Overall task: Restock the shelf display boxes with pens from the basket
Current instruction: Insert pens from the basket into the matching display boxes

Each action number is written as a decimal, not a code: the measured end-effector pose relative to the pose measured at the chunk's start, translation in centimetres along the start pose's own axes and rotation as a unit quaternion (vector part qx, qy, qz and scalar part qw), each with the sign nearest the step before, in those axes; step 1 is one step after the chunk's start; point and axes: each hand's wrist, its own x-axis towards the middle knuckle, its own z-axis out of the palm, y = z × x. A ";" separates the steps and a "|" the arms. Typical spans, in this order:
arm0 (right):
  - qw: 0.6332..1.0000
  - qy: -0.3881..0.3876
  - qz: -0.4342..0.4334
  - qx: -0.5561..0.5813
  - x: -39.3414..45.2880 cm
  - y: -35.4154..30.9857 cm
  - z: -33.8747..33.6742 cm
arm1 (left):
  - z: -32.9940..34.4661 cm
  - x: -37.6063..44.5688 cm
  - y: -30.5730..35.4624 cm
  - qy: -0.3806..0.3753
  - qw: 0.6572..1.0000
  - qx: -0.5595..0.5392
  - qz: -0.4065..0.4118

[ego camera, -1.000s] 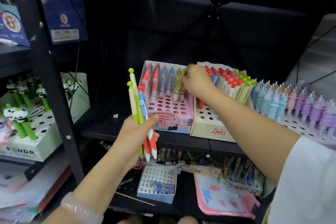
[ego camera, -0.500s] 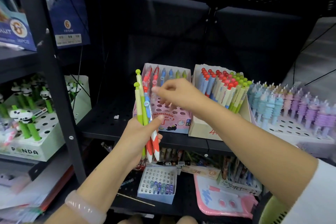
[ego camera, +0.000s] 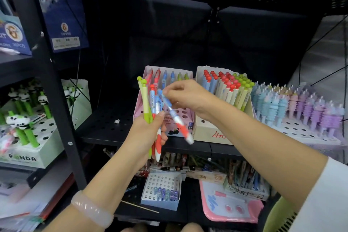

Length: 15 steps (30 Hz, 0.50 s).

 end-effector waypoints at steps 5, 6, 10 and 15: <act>0.999 0.005 -0.022 -0.045 0.8 -0.2 1.0 | -0.1 0.6 0.3 0.024 1.000 -0.006 0.011; 0.998 0.006 -0.025 -0.055 1.0 -0.1 1.3 | -0.1 0.7 0.3 0.025 1.000 -0.011 0.014; 0.997 0.006 -0.037 -0.067 1.4 0.4 2.1 | -0.2 1.0 0.4 0.013 0.999 -0.027 0.017; 0.994 -0.017 -0.045 -0.096 1.9 0.1 1.5 | -0.6 1.9 0.7 0.016 0.999 -0.008 0.028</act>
